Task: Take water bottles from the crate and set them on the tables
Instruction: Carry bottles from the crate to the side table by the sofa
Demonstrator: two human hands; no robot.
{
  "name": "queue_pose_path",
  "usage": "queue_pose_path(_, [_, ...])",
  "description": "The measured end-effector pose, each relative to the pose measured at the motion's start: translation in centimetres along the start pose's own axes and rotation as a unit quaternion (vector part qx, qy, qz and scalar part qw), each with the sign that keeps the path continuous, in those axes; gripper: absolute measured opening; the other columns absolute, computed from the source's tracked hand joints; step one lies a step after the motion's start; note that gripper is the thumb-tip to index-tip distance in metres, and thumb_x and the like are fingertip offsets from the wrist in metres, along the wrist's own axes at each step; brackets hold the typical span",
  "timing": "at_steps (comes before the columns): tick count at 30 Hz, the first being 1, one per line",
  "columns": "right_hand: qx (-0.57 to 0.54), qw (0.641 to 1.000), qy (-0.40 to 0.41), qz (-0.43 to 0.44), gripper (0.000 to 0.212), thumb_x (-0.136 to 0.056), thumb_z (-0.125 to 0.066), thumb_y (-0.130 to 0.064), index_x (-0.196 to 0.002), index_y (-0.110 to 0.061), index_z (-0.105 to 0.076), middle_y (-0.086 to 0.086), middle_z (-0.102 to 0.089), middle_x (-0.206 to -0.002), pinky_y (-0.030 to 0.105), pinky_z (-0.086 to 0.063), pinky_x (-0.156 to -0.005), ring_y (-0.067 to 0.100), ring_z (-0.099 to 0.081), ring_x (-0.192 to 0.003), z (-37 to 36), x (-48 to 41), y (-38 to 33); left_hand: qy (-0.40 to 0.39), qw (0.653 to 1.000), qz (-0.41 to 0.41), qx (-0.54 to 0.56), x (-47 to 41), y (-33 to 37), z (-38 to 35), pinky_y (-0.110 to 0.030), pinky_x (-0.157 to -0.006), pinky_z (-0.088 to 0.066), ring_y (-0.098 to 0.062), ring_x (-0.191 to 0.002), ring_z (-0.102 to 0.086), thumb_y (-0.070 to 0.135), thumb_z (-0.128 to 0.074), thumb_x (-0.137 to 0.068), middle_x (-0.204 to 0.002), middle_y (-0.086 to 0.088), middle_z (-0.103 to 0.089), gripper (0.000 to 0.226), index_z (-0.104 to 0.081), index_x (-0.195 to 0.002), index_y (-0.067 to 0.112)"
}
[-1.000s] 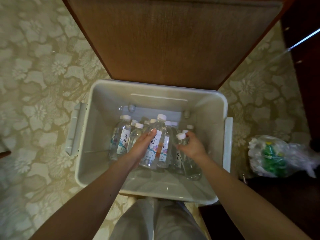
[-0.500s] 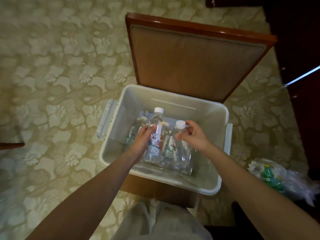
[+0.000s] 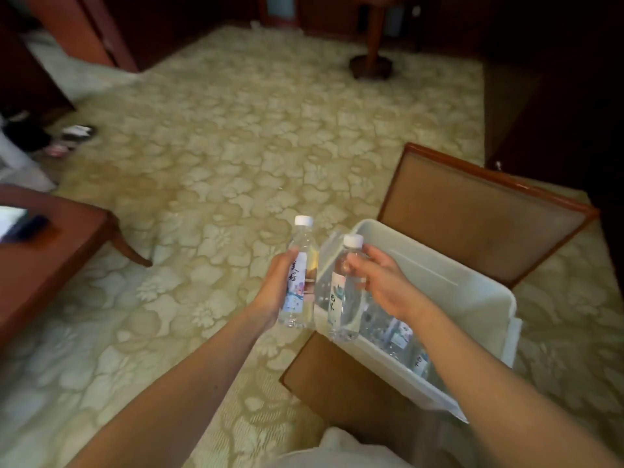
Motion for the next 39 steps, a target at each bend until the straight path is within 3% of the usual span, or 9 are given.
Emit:
queue_pose_path(7, [0.016,0.994,-0.101,0.036,0.012,-0.099,-0.056,-0.026,-0.107,-0.022,-0.064,-0.003,-0.071,-0.088,0.033,-0.041,-0.069,0.017,-0.063,-0.080,-16.8,3.6,-1.5,0.100,0.990,-0.089,0.043,11.9,3.2,13.7,-0.030,-0.054,-0.056,-0.020,-0.062,-0.061,0.053,-0.048,-0.096,-0.080,-0.009,-0.065,0.044,-0.065,-0.110,0.015])
queue_pose_path(15, [0.044,0.976,-0.211,0.010,0.016,-0.096,-0.059,-0.030,-0.084,-0.019,-0.062,-0.007,-0.070,-0.068,0.033,-0.042,-0.070,0.016,-0.063,-0.069,-34.8,8.2,0.5,0.232,0.962,-0.124,0.079,24.9,0.9,28.7,-0.037,-0.070,-0.054,-0.018,-0.073,-0.067,0.060,-0.057,-0.089,-0.089,-0.004,-0.072,0.054,-0.061,-0.120,0.016])
queue_pose_path(19, [0.057,0.953,-0.297,-0.001,0.020,-0.096,-0.059,-0.035,-0.086,-0.019,-0.064,-0.005,-0.068,-0.069,0.030,-0.043,-0.062,0.014,-0.063,-0.063,-43.2,11.3,1.2,0.306,0.936,-0.134,0.107,31.8,-0.6,33.7,-0.028,-0.059,-0.055,-0.009,-0.064,-0.069,0.052,-0.054,-0.094,-0.079,0.006,-0.072,0.037,-0.060,-0.114,0.022])
queue_pose_path(23, [0.113,0.915,-0.386,-0.004,0.027,-0.093,-0.061,-0.042,-0.082,-0.018,-0.065,0.000,-0.066,-0.077,0.028,-0.042,-0.059,0.016,-0.060,-0.061,-52.0,14.6,2.4,0.390,0.899,-0.148,0.132,38.5,-2.2,38.9,-0.035,-0.071,-0.058,-0.017,-0.085,-0.072,0.060,-0.057,-0.088,-0.102,-0.003,-0.073,0.051,-0.057,-0.122,0.022])
queue_pose_path(27, [0.167,0.872,-0.460,-0.007,0.045,-0.076,-0.071,-0.055,-0.095,-0.014,-0.069,0.002,-0.071,-0.089,0.030,-0.051,-0.063,0.017,-0.065,-0.069,-59.7,17.1,4.2,0.451,0.865,-0.162,0.148,44.4,-3.7,42.8,-0.036,-0.076,-0.058,-0.020,-0.093,-0.071,0.057,-0.057,-0.089,-0.114,-0.010,-0.070,0.050,-0.057,-0.123,0.019])
queue_pose_path(29, [0.197,0.848,-0.492,-0.010,0.054,-0.072,-0.073,-0.058,-0.101,-0.012,-0.071,0.006,-0.074,-0.097,0.034,-0.052,-0.071,0.019,-0.067,-0.075,-63.3,18.3,5.3,0.481,0.848,-0.165,0.151,47.1,-4.5,44.5,-0.032,-0.068,-0.059,-0.018,-0.089,-0.071,0.052,-0.055,-0.093,-0.113,-0.009,-0.070,0.042,-0.058,-0.120,0.020])
queue_pose_path(33, [0.230,0.802,-0.551,-0.012,0.044,-0.085,-0.069,-0.050,-0.107,-0.012,-0.071,0.011,-0.074,-0.108,0.036,-0.051,-0.075,0.023,-0.067,-0.085,-70.5,20.7,7.5,0.550,0.803,-0.166,0.157,52.0,-5.6,47.7,-0.028,-0.064,-0.060,-0.013,-0.073,-0.072,0.045,-0.054,-0.096,-0.090,0.004,-0.075,0.028,-0.059,-0.112,0.024])
queue_pose_path(36, [0.232,0.761,-0.606,-0.018,0.051,-0.081,-0.071,-0.048,-0.112,-0.008,-0.066,0.009,-0.073,-0.104,0.030,-0.054,-0.060,0.020,-0.068,-0.080,-75.6,23.2,8.7,0.596,0.769,-0.163,0.165,55.1,-6.2,49.9,-0.038,-0.077,-0.061,-0.018,-0.079,-0.073,0.047,-0.057,-0.094,-0.096,-0.001,-0.075,0.038,-0.057,-0.121,0.021])
queue_pose_path(39, [0.240,0.712,-0.659,-0.024,0.041,-0.085,-0.068,-0.046,-0.109,-0.012,-0.063,0.010,-0.071,-0.106,0.032,-0.055,-0.060,0.022,-0.069,-0.083,-80.1,25.6,9.6,0.629,0.738,-0.161,0.181,57.8,-6.9,52.0,-0.052,-0.092,-0.055,-0.025,-0.093,-0.073,0.053,-0.059,-0.090,-0.104,-0.004,-0.075,0.043,-0.057,-0.122,0.025])
Point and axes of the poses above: each hand's wrist, its own x-axis away from the middle knuckle, its own z-axis out of the back of the hand, y = z × x, the point moved 9 cm from there along -x, towards the middle knuckle
